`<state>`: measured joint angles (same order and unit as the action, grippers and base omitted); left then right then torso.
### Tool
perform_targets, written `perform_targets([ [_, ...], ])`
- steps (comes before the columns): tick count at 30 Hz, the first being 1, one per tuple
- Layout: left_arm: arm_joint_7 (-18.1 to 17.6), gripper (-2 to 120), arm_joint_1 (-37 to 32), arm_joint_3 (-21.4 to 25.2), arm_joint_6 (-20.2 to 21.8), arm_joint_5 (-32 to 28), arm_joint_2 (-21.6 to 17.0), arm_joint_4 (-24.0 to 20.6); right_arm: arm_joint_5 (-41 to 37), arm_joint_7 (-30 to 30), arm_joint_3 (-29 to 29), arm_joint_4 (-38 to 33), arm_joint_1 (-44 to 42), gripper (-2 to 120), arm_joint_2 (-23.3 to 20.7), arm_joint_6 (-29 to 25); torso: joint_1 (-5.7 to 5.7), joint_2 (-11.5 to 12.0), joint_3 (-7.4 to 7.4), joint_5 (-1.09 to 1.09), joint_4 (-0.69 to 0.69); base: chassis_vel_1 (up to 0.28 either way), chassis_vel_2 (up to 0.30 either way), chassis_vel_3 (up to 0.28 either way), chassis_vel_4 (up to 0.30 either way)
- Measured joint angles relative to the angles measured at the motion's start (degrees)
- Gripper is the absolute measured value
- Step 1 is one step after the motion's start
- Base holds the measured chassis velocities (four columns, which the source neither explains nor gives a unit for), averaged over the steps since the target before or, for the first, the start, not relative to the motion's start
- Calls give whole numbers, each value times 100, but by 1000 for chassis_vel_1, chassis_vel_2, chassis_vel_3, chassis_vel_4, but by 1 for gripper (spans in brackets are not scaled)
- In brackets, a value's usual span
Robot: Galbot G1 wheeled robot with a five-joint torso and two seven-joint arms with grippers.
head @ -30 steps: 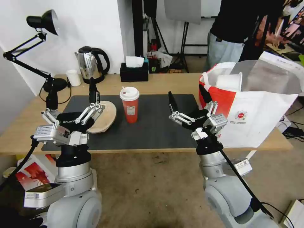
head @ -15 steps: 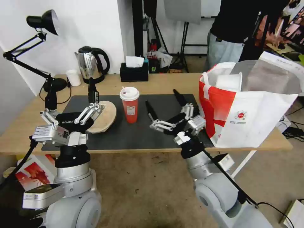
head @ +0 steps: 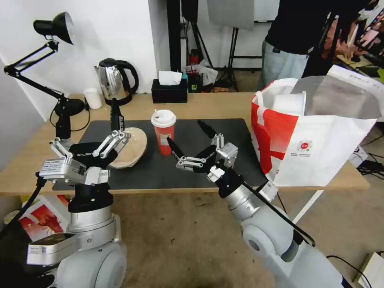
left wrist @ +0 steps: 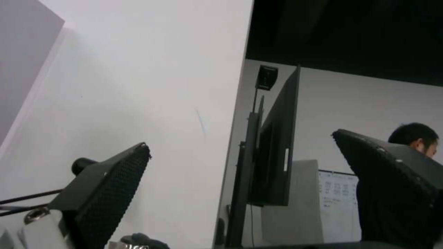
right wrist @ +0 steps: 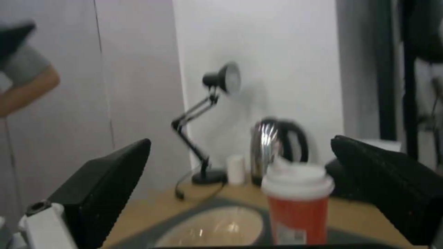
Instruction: Pick up the trash from the table and place it into the takeout bag.
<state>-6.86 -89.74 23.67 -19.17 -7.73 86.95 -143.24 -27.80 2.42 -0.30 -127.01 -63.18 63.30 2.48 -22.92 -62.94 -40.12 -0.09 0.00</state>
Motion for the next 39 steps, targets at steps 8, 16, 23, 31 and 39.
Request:
perform_targets([
  [8,0,100,-3,32,3,0,-11,0,-411,-357,-310,111,494,100,-143,599,1,0,0,0,0,0,0,0,0],
  [16,-1,100,-9,24,7,23,48,0,-853,-672,-625,401,1045,100,-121,1093,1,0,0,0,0,0,0,0,0],
  [23,1,100,-13,33,9,30,56,-1,-1070,-827,-836,594,1353,100,-62,1236,0,0,0,0,0,0,0,0,0],
  [31,4,100,-25,35,12,39,76,-1,-1169,-1102,-907,846,1587,100,56,1327,1,-2,0,0,0,0,0,0,0],
  [39,9,100,-10,4,12,48,94,1,-1144,-1296,-839,932,1581,100,53,1391,2,-2,0,0,0,0,0,0,0],
])
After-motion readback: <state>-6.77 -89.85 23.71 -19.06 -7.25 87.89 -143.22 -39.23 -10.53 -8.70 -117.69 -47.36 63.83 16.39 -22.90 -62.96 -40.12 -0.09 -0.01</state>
